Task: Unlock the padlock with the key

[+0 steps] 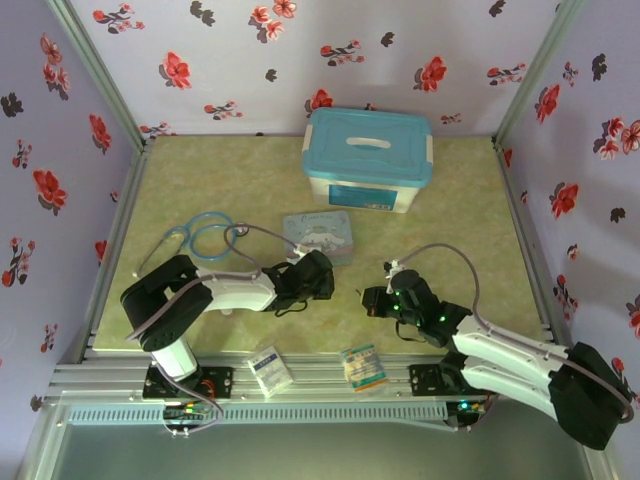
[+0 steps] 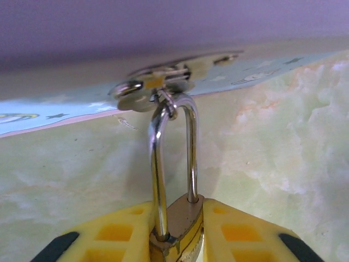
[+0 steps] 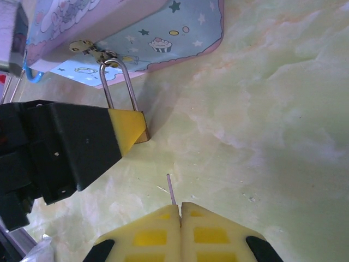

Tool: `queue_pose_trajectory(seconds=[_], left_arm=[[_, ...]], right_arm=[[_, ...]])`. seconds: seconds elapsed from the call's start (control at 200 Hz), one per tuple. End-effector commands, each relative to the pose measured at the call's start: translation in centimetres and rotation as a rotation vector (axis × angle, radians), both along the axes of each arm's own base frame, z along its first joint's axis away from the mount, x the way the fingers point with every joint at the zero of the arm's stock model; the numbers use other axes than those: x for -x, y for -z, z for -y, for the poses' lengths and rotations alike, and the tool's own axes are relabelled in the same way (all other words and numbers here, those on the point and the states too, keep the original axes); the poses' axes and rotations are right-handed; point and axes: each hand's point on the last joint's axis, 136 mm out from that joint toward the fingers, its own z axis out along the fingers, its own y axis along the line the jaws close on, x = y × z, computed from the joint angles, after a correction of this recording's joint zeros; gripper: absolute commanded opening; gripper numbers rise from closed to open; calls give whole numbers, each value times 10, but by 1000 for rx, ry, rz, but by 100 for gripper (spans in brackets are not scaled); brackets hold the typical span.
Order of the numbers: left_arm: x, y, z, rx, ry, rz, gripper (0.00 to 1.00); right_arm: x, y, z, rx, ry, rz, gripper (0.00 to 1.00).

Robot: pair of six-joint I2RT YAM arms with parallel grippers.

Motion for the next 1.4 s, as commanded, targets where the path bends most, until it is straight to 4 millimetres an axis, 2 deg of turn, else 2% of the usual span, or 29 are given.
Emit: queue_pose_trajectory(seconds=[0.0, 0.23, 0.33, 0.4, 0.5, 0.62, 0.79, 0.87, 1.01, 1.395], left_arm=[[-1, -2, -7, 13, -45, 23, 20], [-6, -25, 2, 125, -82, 40, 8], [-5, -30, 5, 181, -98, 29, 4], [-4, -31, 9, 212, -97, 19, 4], [-5, -23, 7, 153, -92, 11, 13], [-4, -20, 6, 139, -94, 17, 8], [-6, -26, 10, 241, -136, 4, 4], [-7, -33, 14, 351, -185, -6, 0], [-8, -38, 14, 500, -256, -21, 0], [-8, -48, 10, 637, -327, -13, 0]], right_arm=[[-5, -1, -4, -41, 34, -20, 0], [-6, -4, -19, -147, 59, -94, 0], [-7, -1, -22, -189, 85, -124, 0], [-7, 5, -23, -193, 89, -145, 0], [-7, 14, -20, -166, 103, -156, 0], [-7, 15, -19, -158, 108, -154, 0], [-4, 8, -25, -208, 84, -157, 0], [-3, 1, -30, -286, 72, -157, 0], [0, 1, -34, -339, 60, -177, 0], [-8, -6, -49, -531, 50, -205, 0]])
